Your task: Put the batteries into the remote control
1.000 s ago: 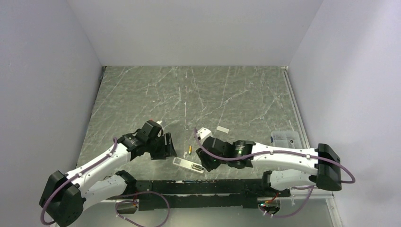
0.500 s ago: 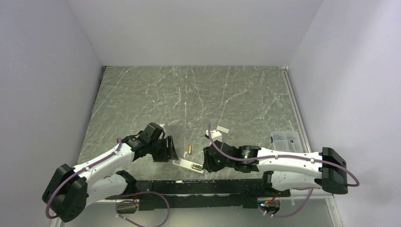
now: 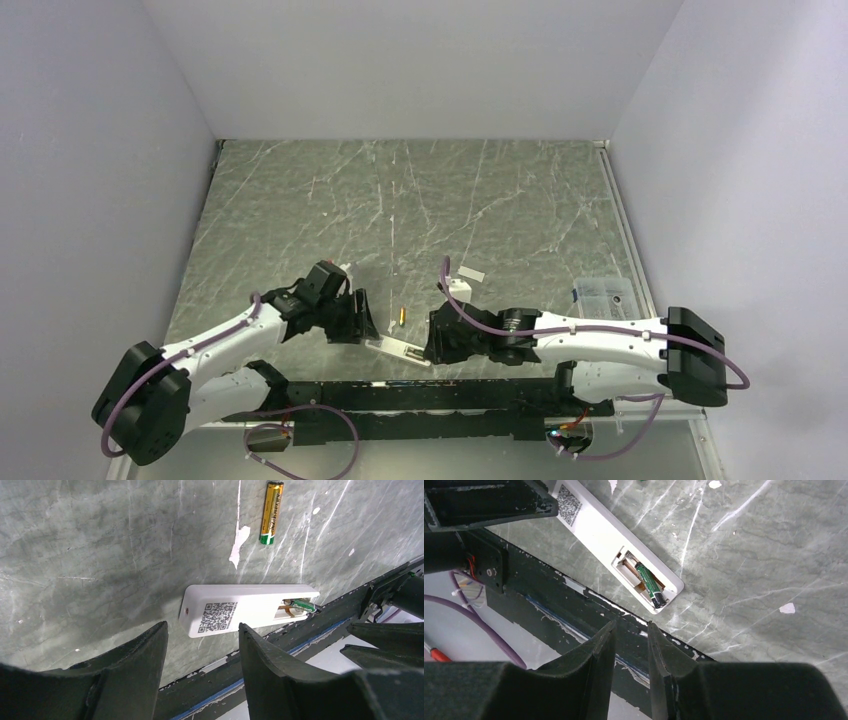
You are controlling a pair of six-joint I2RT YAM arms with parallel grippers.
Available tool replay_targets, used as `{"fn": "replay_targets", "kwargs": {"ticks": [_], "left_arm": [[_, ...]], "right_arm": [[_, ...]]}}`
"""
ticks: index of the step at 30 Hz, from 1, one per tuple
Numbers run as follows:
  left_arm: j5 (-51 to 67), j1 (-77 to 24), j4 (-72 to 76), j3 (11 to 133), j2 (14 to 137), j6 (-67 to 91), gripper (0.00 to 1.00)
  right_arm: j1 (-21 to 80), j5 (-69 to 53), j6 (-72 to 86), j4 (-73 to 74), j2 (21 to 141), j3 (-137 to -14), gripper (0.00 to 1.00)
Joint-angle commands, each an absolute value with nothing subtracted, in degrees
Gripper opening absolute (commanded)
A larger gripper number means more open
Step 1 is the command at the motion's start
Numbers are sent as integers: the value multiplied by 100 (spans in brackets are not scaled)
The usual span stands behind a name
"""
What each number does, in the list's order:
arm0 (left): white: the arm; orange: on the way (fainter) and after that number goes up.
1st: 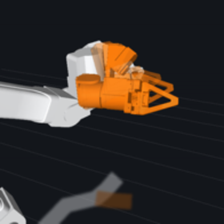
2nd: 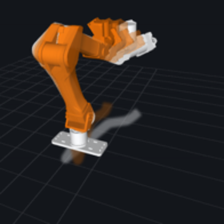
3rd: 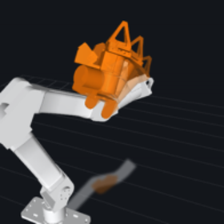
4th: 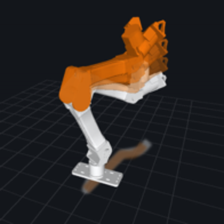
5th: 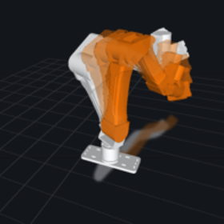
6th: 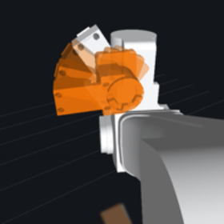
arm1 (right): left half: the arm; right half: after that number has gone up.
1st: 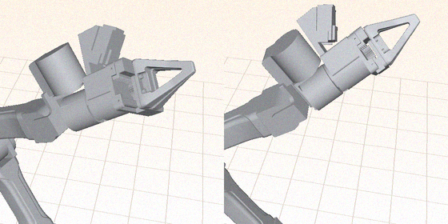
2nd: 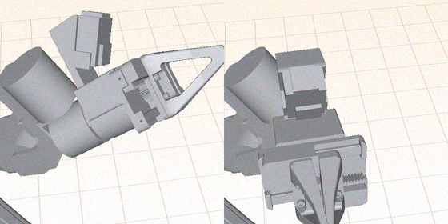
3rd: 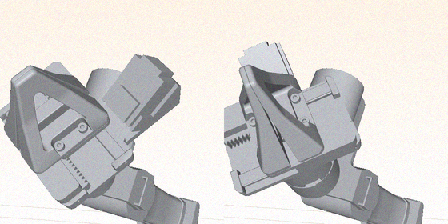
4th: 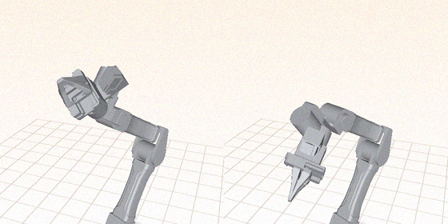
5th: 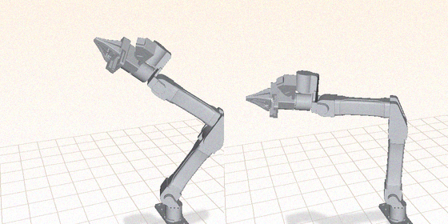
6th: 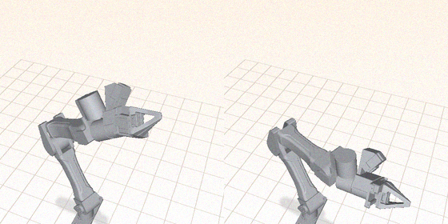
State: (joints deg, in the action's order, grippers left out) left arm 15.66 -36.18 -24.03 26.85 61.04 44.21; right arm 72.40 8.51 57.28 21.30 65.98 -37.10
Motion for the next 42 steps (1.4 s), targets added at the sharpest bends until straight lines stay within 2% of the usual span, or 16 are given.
{"fn": "replay_targets", "kwargs": {"ticks": [1, 18, 34, 42], "left_arm": [[1729, -3614, -2171, 2607, 6151, 4368, 59], [1907, -3630, -2005, 2365, 5930, 4535, 55], [1854, -3639, -1975, 2332, 5965, 4463, 47], [1776, -3643, -1948, 2428, 6026, 4252, 47]], "right_arm": [[7225, 966, 6263, 1997, 6702, -3665, 31], [7225, 1251, 6817, 2188, 7000, -3664, 29], [7207, 1266, 6918, 2096, 7110, -3637, 28], [7198, 1248, 6913, 2064, 7173, -3651, 27]]}}
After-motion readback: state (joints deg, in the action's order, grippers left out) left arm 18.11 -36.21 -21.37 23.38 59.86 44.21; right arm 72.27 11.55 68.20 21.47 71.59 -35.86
